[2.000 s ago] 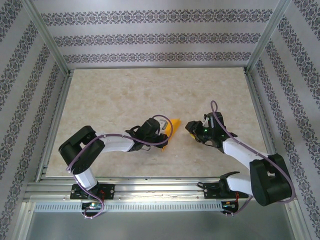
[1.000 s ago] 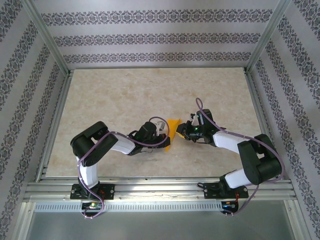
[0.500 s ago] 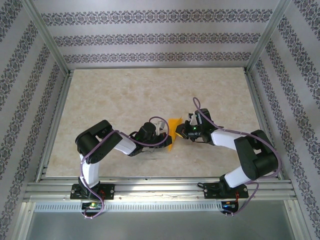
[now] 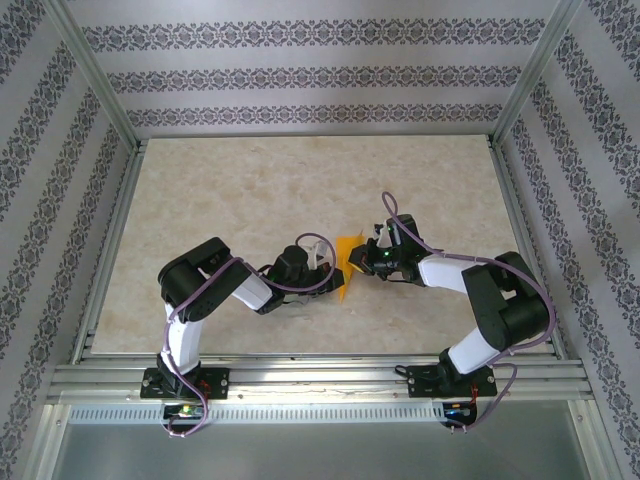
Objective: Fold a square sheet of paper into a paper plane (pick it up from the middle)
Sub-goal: Fold the wing for the fifth time at the center of the table.
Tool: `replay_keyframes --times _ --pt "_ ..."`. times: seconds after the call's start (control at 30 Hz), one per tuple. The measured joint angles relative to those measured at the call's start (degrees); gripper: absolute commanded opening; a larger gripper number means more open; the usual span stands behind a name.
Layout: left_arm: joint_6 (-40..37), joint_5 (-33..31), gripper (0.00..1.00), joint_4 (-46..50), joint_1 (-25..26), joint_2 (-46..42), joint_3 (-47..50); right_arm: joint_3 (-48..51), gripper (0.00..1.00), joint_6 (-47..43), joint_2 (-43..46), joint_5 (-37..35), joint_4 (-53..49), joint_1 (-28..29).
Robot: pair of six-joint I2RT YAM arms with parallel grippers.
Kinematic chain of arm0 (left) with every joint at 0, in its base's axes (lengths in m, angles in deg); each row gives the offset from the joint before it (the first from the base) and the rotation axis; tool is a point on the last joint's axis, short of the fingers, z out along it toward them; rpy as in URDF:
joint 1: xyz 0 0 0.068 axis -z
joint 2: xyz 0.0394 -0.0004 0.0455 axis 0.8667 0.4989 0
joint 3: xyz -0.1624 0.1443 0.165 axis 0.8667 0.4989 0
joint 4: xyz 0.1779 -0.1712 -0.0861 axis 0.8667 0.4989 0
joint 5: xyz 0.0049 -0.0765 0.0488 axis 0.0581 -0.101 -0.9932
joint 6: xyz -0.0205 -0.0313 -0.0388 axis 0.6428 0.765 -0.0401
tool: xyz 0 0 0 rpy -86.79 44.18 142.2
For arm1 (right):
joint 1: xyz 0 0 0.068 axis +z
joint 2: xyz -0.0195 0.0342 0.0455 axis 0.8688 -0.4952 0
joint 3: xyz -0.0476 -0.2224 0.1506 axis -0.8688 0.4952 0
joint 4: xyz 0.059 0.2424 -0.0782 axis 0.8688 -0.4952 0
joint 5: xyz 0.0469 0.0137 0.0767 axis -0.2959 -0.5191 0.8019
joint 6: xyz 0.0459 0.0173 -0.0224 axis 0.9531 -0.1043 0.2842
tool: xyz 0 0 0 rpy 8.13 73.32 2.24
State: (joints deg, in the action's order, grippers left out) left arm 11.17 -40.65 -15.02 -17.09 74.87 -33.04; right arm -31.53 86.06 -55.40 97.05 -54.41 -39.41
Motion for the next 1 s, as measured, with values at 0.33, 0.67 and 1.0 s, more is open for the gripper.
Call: replay_keyframes --times 0.33,0.67,1.0 --pt "3.91 0.85 0.00 -2.93 -0.90 0.94 0.68 0.00 0.08 -0.42 -0.26 0.31 1.14 -0.02" --pt "8.63 1.51 0.00 -8.31 -1.53 2.54 1.68 -0.61 0.08 -1.70 -1.81 1.53 1.62 -0.15" --pt "10.82 1.88 0.00 -8.28 -2.23 2.67 1.81 -2.58 0.08 -3.17 -4.83 2.84 1.92 -0.81"
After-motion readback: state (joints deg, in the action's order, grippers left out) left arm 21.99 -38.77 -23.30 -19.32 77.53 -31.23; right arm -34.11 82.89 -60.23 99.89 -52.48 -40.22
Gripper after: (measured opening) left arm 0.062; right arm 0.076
